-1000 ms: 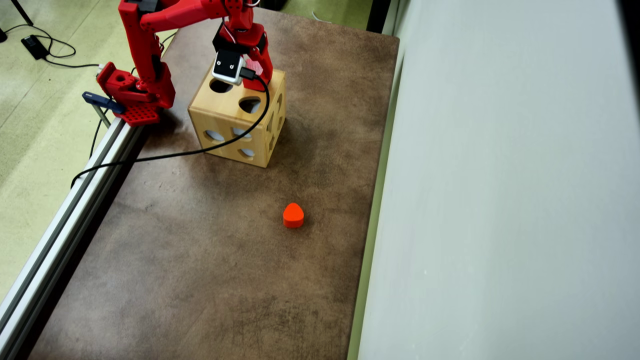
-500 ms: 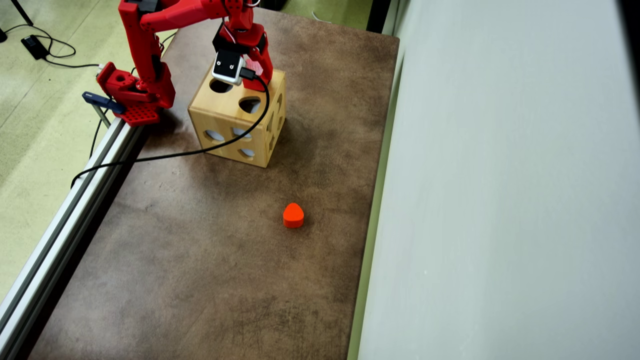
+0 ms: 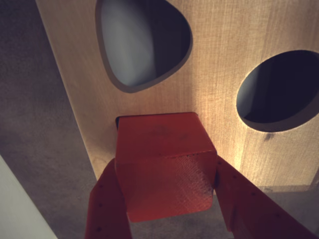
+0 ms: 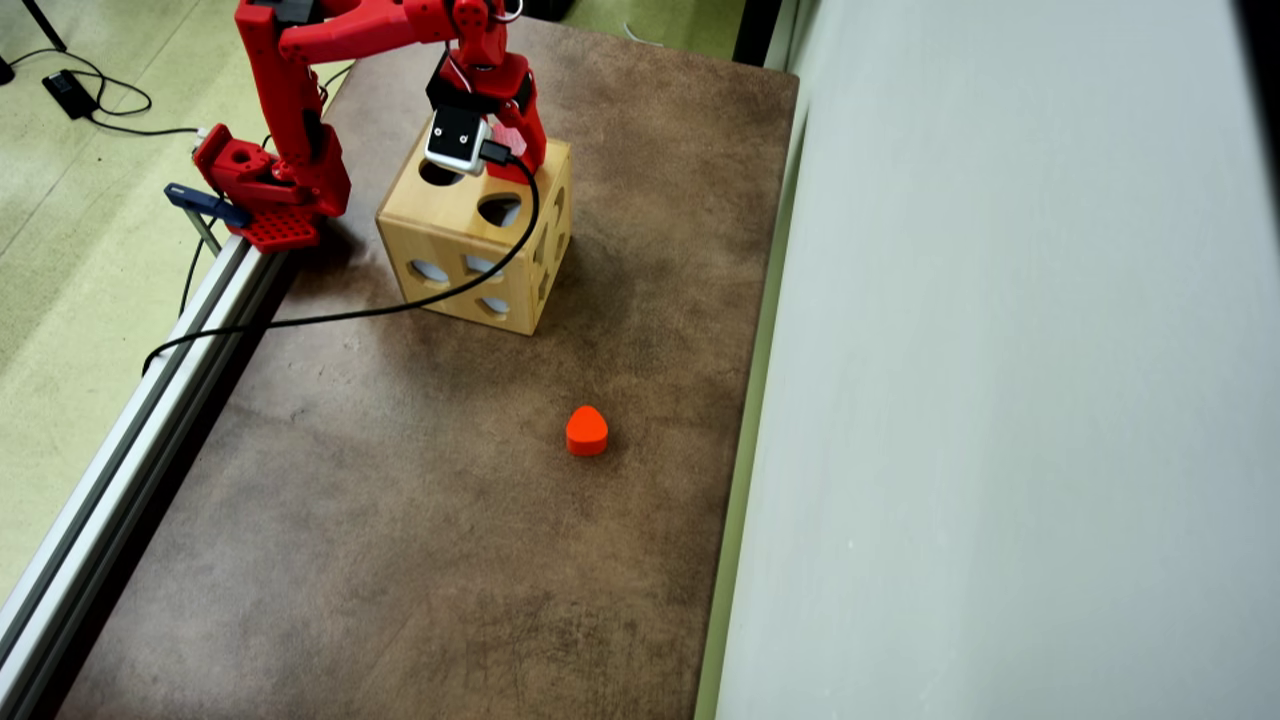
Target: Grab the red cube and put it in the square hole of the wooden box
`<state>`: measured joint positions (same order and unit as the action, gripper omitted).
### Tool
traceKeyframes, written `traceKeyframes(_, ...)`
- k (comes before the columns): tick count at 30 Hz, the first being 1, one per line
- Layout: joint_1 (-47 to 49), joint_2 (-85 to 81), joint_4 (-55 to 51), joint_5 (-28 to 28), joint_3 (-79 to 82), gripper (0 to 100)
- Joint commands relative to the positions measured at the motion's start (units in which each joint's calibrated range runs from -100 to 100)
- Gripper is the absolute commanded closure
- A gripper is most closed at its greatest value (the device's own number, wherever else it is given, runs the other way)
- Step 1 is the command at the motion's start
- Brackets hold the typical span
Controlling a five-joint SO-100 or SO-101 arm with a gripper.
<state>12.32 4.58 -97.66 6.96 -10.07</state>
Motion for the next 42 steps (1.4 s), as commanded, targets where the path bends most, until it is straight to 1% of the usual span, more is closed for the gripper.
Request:
traceKeyframes(1, 0.4, -0.5, -0.2, 0.0, 0.9, 78)
traceKeyframes(13, -0.3, -1.1, -0.2, -0.5, 0.5, 77)
traceKeyframes(15, -0.3, -1.1, -0.2, -0.5, 0.6, 76)
traceKeyframes(17, 0.3, -1.1, -0.3, -0.6, 1.0, 72)
traceKeyframes(22, 0.5, -0.7, -0.3, -0.6, 1.0, 55)
traceKeyframes(25, 0.5, -0.6, -0.3, -0.6, 1.0, 50)
traceKeyframes(37, 1.3, -1.0, -0.1, -0.7, -0.4, 50)
traceKeyframes(42, 5.4, 0.0, -0.1, -3.3, -5.9, 50)
